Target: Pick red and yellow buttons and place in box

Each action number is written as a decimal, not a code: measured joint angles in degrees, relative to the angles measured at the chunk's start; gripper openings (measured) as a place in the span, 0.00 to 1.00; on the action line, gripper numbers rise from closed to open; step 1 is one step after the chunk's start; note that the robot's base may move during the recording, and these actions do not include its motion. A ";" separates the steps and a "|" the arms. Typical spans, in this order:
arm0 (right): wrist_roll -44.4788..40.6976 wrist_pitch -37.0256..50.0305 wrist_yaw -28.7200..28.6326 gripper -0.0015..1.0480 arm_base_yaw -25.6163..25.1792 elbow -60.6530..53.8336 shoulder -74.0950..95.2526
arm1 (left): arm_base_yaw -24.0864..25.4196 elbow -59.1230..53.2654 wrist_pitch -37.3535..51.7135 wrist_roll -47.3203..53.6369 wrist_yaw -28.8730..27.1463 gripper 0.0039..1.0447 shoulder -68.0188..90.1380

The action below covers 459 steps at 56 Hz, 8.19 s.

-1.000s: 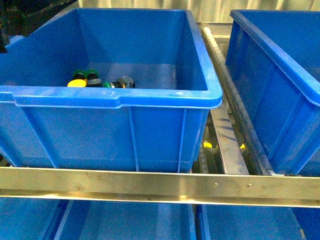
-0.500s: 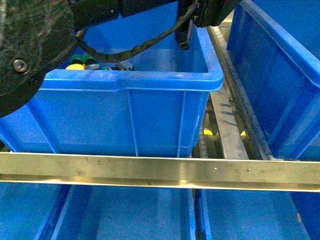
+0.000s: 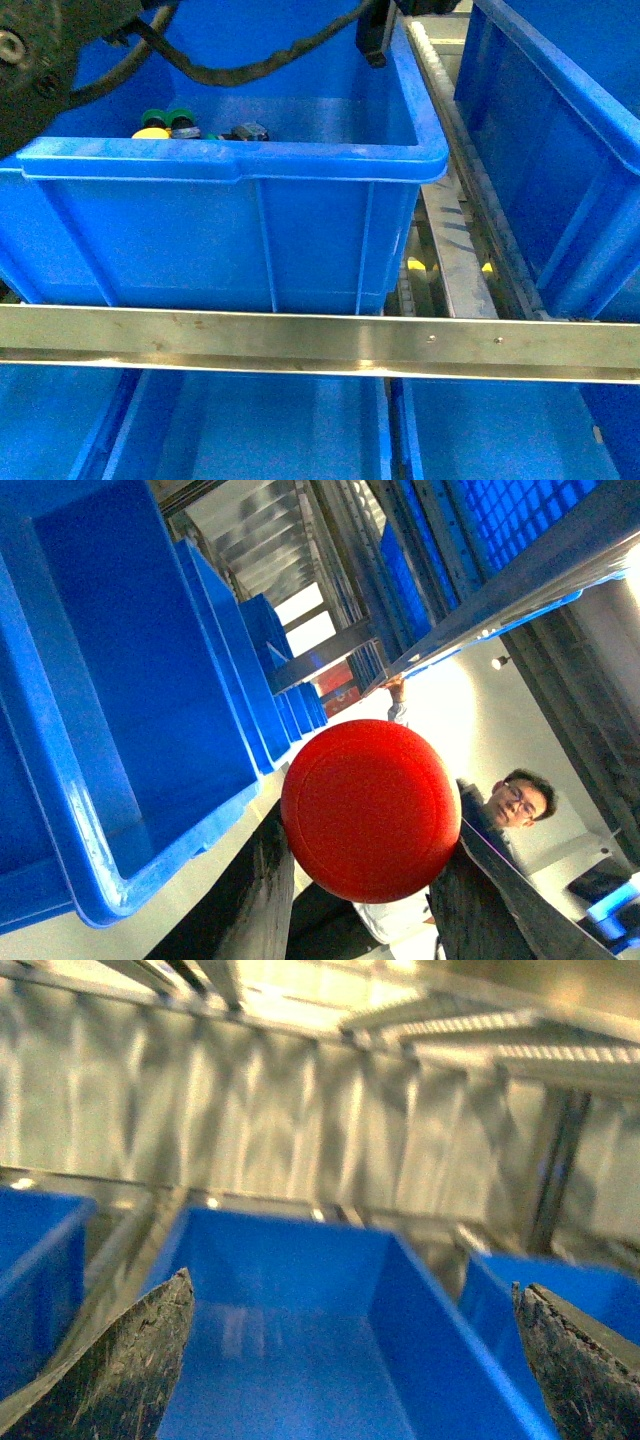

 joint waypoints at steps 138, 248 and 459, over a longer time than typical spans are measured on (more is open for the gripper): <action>97.59 -8.48 1.77 0.49 15.21 8.22 15.58 | -9.14 6.60 -6.47 6.97 -7.34 0.29 3.83; 72.63 -2.38 21.07 0.32 21.94 7.08 24.63 | 31.95 -60.65 -64.89 66.29 -37.48 0.21 -100.72; 31.02 -6.03 3.32 0.31 -23.12 40.09 59.91 | 31.93 -60.67 -64.24 68.24 -37.53 0.92 -101.04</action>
